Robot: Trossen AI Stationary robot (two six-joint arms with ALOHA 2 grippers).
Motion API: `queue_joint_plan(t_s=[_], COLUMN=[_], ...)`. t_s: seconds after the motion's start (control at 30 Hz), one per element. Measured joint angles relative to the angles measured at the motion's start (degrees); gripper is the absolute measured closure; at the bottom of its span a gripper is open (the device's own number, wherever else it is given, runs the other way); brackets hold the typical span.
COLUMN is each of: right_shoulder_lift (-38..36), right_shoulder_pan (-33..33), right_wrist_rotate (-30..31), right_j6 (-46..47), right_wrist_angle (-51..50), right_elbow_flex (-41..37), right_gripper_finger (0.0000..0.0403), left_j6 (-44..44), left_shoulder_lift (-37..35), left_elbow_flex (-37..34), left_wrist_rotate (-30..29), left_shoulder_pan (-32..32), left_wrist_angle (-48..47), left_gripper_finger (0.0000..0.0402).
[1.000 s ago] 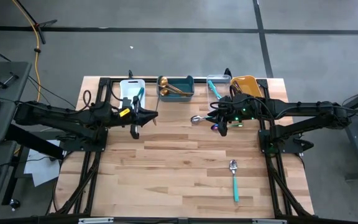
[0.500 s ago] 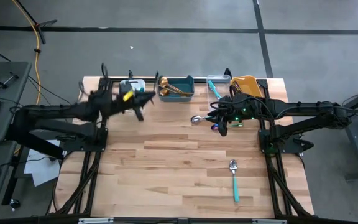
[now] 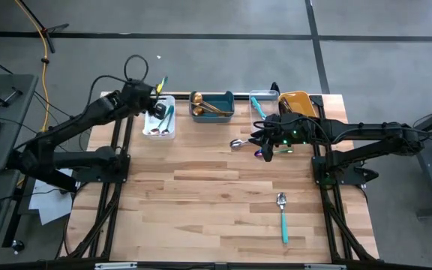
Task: Sort silverware by color (type)
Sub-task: Put the green spoon into the white bin
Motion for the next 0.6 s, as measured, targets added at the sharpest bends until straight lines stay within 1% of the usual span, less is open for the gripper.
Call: queue_joint_plan(t_s=[0.1,0.27,0.4,0.5,0.6], right_shoulder_lift=[0.00,0.00,0.00,0.00,0.00], right_shoulder_pan=[0.00,0.00,0.00,0.00,0.00], right_wrist_rotate=[0.00,0.00,0.00,0.00,0.00], right_j6=[0.08,0.10,-0.05,-0.05,-0.05], right_wrist_angle=[0.00,0.00,-0.02,-0.02,-0.02], right_elbow_flex=[0.00,0.00,0.00,0.00,0.00], right_gripper_finger=[0.0302,0.0302,0.0302,0.0302,0.0302], left_j6=[-2.75,-6.22,-7.05,-7.08,-6.85], left_shoulder_lift=[0.06,1.14,3.42,6.08,9.26], left_elbow_flex=[-4.46,-10.18,-12.11,-12.55,-12.75], left_wrist_rotate=[0.23,0.66,1.29,3.04,3.06], left_shoulder_pan=[1.42,1.64,1.64,1.64,1.64], left_wrist_angle=[-0.59,0.46,2.92,5.27,6.09], left_gripper_finger=[0.0396,0.0396,0.0396,0.0396,0.0396])
